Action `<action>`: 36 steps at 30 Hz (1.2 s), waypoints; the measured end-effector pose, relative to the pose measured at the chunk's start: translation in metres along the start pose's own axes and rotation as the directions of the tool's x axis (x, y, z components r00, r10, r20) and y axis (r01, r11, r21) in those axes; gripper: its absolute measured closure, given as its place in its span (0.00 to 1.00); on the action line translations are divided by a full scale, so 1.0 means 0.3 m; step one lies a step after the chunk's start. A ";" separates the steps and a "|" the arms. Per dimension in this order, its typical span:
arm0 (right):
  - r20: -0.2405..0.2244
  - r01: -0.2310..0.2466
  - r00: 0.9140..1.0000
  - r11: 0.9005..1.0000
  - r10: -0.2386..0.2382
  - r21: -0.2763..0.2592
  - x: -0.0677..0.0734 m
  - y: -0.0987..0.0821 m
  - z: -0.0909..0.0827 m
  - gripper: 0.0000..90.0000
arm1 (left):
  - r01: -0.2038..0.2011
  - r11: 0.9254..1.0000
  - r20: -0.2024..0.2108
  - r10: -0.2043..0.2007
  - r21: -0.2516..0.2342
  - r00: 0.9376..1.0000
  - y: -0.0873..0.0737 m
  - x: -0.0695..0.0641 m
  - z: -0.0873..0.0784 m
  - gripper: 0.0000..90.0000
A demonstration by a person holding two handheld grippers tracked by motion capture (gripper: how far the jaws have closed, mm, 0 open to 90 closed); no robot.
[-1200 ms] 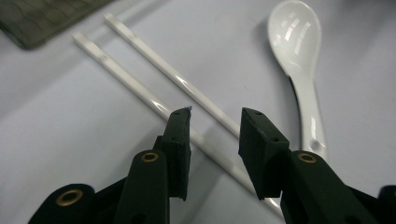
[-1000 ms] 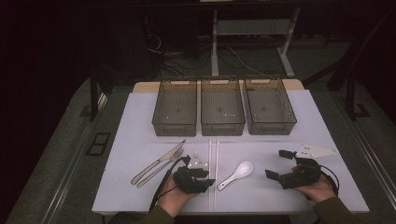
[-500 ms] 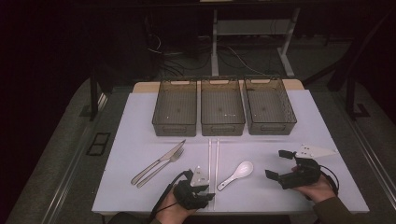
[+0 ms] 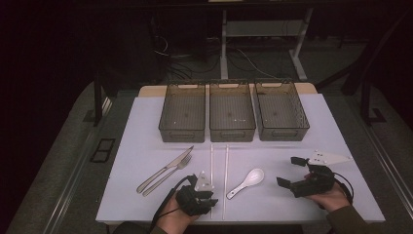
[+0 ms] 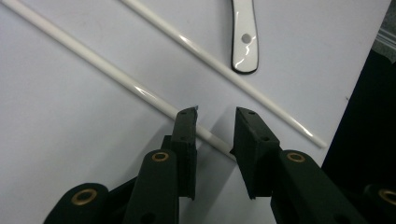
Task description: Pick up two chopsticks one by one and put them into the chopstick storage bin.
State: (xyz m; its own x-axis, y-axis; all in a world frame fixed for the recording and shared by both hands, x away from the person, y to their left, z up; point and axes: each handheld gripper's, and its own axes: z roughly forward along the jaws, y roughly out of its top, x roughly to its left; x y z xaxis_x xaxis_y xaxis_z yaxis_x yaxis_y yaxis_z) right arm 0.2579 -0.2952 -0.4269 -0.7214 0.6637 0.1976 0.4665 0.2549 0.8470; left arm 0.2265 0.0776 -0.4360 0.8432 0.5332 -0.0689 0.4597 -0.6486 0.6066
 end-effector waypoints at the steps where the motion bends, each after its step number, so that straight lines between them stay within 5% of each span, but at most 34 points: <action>1: 0.000 0.002 1.000 1.000 -0.002 0.000 0.000 0.000 0.001 0.01 | -0.001 1.000 0.000 0.001 0.002 1.000 -0.001 0.006 -0.002 0.76; 17: -0.002 0.002 1.000 1.000 -0.002 0.000 0.000 0.001 0.003 0.01 | 0.041 0.999 0.007 -0.041 -0.014 0.999 0.007 0.060 -0.011 0.70; 21: -0.003 0.001 1.000 1.000 -0.001 0.001 0.000 0.003 0.005 0.01 | 0.062 0.997 -0.045 -0.064 -0.056 0.997 0.058 0.128 -0.023 0.67; 26: -0.008 0.006 1.000 1.000 -0.006 0.003 -0.001 0.005 0.011 0.01 | 0.107 0.991 -0.119 -0.116 -0.073 0.986 0.142 0.241 0.004 0.63; 30: -0.014 0.006 1.000 1.000 -0.006 0.002 -0.003 0.006 0.011 0.01 | 0.150 0.987 -0.189 -0.159 -0.065 0.969 0.192 0.301 0.052 0.64; 36: -0.016 0.007 1.000 1.000 -0.007 0.000 -0.002 0.006 0.010 0.01 | 0.227 0.971 -0.212 -0.237 -0.069 0.948 0.227 0.376 0.104 0.69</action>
State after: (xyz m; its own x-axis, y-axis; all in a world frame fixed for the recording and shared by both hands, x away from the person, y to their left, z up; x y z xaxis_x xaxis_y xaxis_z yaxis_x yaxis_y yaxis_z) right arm 0.2608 -0.2930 -0.4269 -0.7331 0.6503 0.1993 0.4610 0.2598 0.8485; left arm 0.3616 0.0766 -0.4272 0.6316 0.7742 -0.0409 0.6187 -0.4715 0.6284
